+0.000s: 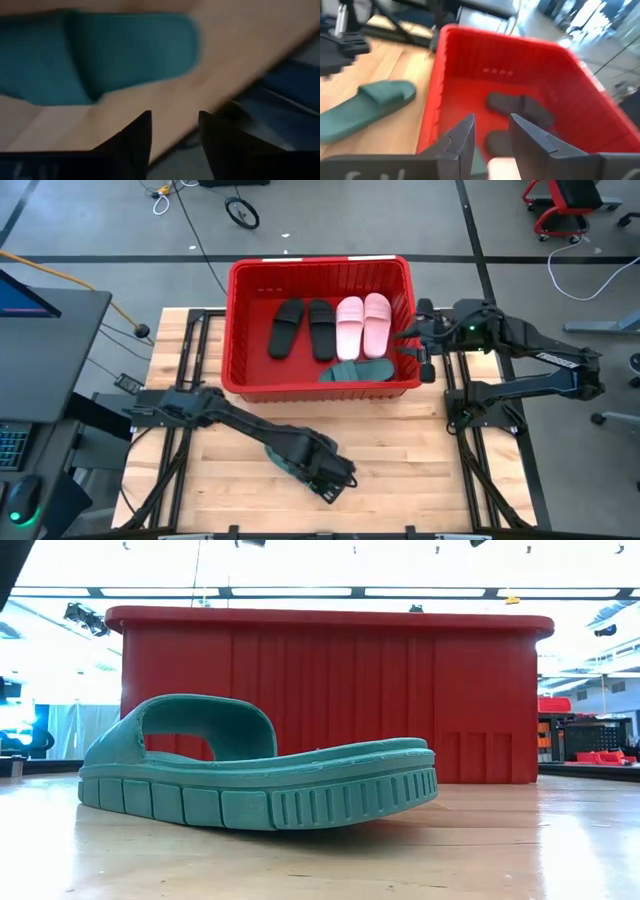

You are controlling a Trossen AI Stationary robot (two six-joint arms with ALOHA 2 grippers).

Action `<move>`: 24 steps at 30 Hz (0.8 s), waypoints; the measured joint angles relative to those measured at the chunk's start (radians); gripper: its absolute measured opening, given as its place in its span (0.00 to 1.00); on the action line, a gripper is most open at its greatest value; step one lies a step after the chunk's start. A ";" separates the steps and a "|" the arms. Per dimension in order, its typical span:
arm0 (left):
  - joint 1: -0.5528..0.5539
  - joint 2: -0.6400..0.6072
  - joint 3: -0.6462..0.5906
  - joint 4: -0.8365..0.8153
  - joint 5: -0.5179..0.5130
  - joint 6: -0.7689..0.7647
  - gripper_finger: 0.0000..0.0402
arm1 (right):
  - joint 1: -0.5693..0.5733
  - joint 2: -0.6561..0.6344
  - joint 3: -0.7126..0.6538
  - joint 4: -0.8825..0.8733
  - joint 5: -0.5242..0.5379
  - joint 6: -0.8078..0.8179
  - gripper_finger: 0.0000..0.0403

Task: Pick and place slides into bin
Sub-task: Put the green slipper into the red bin

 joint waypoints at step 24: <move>0.082 0.124 -0.110 -0.177 -0.058 -0.055 0.36 | 0.000 0.045 -0.002 -0.074 -0.049 -0.064 0.31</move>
